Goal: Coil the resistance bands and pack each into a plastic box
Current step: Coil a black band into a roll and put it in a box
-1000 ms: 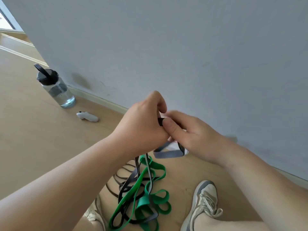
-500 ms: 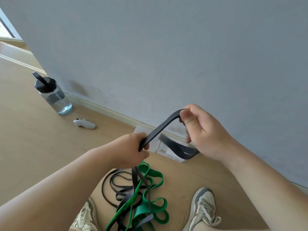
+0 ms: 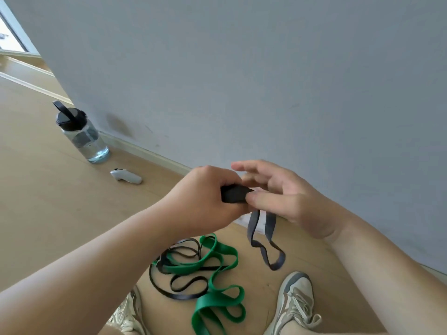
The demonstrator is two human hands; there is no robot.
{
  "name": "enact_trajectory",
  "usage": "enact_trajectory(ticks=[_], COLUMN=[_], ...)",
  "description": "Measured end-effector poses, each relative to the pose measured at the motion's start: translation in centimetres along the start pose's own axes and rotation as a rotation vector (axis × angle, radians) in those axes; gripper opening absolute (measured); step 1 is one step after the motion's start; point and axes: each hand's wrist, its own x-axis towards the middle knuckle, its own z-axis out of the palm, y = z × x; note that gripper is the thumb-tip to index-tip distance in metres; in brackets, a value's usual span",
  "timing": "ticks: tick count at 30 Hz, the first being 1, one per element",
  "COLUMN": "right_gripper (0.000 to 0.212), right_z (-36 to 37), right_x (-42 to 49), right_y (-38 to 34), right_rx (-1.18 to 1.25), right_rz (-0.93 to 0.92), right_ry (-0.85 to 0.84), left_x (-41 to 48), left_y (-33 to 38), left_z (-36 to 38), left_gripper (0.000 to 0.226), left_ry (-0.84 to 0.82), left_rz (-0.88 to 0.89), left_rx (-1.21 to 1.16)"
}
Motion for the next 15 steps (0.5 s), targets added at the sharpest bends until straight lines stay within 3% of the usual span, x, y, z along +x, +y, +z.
enact_trajectory(ticks=[3,8,12,15], right_gripper=[0.027,0.024,0.011,0.013], right_z=[1.1,1.6,1.8,1.1], right_x=[0.5,1.0,0.2,-0.7], right_y=[-0.2,-0.6,-1.7,-2.3], right_rx=[-0.124,-0.483,-0.394,-0.262], right_rz=[0.003,0.074,-0.059,-0.061], right_ry=[-0.019,-0.003,0.075,0.1], left_x=[-0.1,0.4,0.5,0.3], left_y=[0.1,-1.2,-4.2,-5.7], left_z=[0.1,-1.2,-1.1,-0.9], left_gripper=[0.008,0.028,0.018,0.018], left_ry=[0.011,-0.03,-0.08,-0.069], left_rz=[0.033,0.007,-0.086,-0.208], left_rx=[0.084,0.221,0.44,0.441])
